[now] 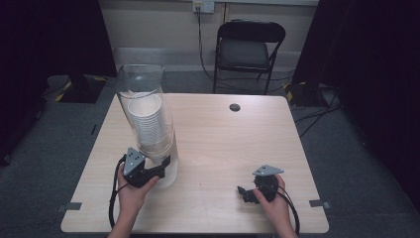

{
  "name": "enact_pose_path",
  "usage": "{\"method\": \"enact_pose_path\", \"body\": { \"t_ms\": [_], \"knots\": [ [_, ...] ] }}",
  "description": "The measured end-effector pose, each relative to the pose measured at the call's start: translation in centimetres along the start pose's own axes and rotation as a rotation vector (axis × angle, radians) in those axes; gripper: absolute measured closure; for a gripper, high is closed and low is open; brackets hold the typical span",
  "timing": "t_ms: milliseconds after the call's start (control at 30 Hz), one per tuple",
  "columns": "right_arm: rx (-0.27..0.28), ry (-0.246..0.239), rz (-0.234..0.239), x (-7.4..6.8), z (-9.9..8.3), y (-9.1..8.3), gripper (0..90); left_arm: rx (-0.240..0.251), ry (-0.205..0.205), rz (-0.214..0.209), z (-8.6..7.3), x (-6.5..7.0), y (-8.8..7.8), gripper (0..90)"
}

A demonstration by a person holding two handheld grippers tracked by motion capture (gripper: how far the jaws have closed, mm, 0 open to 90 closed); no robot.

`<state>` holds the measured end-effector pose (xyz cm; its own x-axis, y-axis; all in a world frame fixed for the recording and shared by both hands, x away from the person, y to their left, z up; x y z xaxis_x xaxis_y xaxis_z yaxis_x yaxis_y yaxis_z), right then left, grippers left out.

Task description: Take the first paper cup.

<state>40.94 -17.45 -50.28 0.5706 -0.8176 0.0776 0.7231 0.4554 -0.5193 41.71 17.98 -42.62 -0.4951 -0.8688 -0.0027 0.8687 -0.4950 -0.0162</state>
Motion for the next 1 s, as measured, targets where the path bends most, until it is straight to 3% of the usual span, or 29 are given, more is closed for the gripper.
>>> {"method": "enact_pose_path", "body": {
  "t_ms": [33,100,167,700,1000],
  "knots": [
    [0.0,0.0,0.0,0.0,0.0,0.0,1.4,0.007,-0.01,-0.002,-0.11,0.0,0.19,24.0],
    [0.0,0.0,0.0,0.0,0.0,0.0,1.4,0.002,0.009,0.004,-0.23,-0.16,0.31,27.3],
    [0.0,0.0,0.0,0.0,0.0,0.0,1.4,0.019,-0.007,0.01,-0.16,-0.09,0.45,28.2],
    [0.0,0.0,0.0,0.0,0.0,0.0,1.4,0.004,0.053,0.025,-0.53,-0.28,0.58,32.7],
    [0.0,0.0,0.0,0.0,0.0,0.0,1.4,0.014,0.064,0.032,-0.62,-0.3,0.58,34.0]
  ]
}}
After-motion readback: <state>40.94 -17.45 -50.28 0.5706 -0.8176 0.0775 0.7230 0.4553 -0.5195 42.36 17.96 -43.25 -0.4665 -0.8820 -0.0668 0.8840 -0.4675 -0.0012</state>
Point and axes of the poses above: each handheld gripper's, and its own axes: y roughly forward along the jaws, z roughly out of its top, x roughly to its right, the point moved 6 cm from there along y, roughly forward along the jaws, and after that the axes turned 9 degrees about x, right-handed, at the moved point
